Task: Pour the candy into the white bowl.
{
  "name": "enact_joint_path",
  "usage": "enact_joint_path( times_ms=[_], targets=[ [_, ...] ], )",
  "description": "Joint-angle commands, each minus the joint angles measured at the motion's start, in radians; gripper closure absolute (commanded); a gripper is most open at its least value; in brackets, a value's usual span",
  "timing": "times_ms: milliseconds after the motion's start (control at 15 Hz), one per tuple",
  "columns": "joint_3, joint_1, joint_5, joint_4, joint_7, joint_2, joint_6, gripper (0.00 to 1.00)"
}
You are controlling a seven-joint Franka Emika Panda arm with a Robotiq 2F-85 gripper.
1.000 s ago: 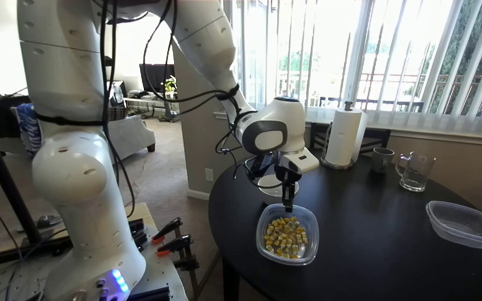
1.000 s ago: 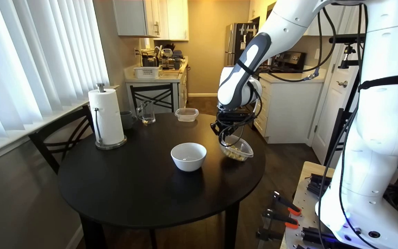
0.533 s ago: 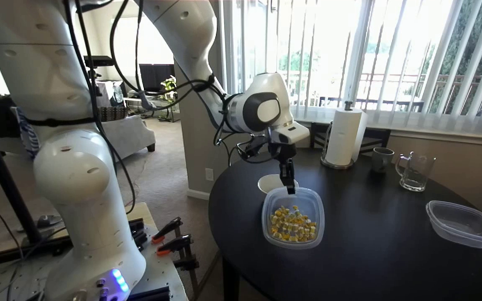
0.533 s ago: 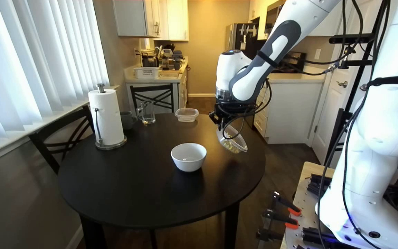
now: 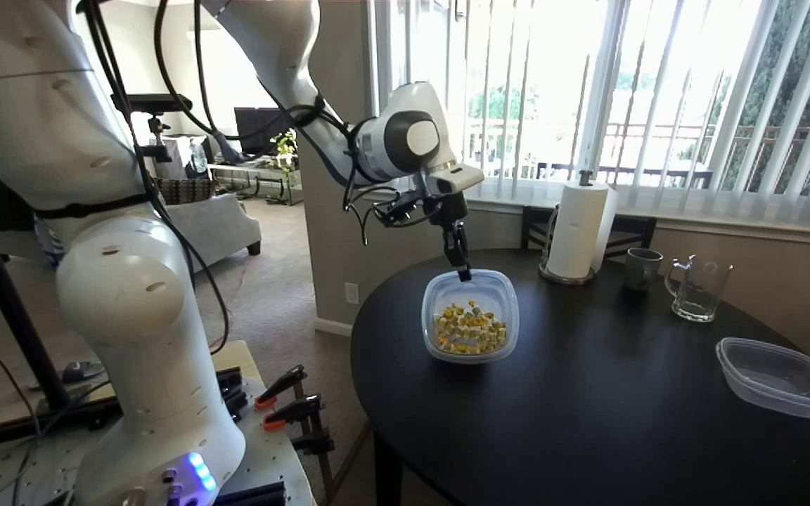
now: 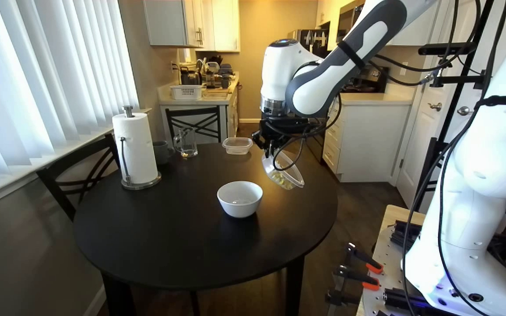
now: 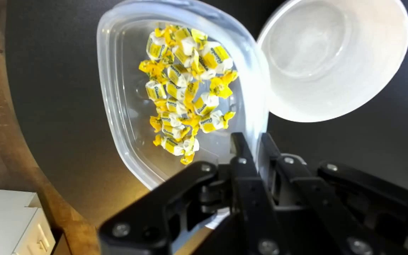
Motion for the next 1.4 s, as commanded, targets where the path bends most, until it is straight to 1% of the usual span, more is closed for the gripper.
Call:
enact_joint_path(
  times_ms=[0, 133, 333, 467, 667, 800, 1133, 1200, 1333],
  targets=[
    [0.045, -0.016, 0.094, 0.011, 0.016, -0.026, -0.025, 0.97],
    [0.049, -0.009, 0.171, 0.022, -0.010, -0.020, -0.018, 0.97],
    [0.037, 0.000, 0.301, 0.030, -0.071, -0.011, 0.032, 0.97],
    [0.026, 0.003, 0.401, 0.027, -0.115, -0.010, 0.096, 0.97],
    [0.012, 0.017, 0.587, 0.032, -0.199, 0.007, 0.196, 0.97],
    [0.007, 0.033, 0.720, 0.047, -0.263, 0.033, 0.238, 0.97],
    [0.013, 0.069, 1.008, 0.089, -0.427, 0.087, 0.263, 0.97],
    [0.006, 0.085, 1.064, 0.098, -0.457, 0.099, 0.268, 0.97],
    [0.016, 0.102, 1.183, 0.113, -0.518, 0.115, 0.293, 0.97]
  ],
)
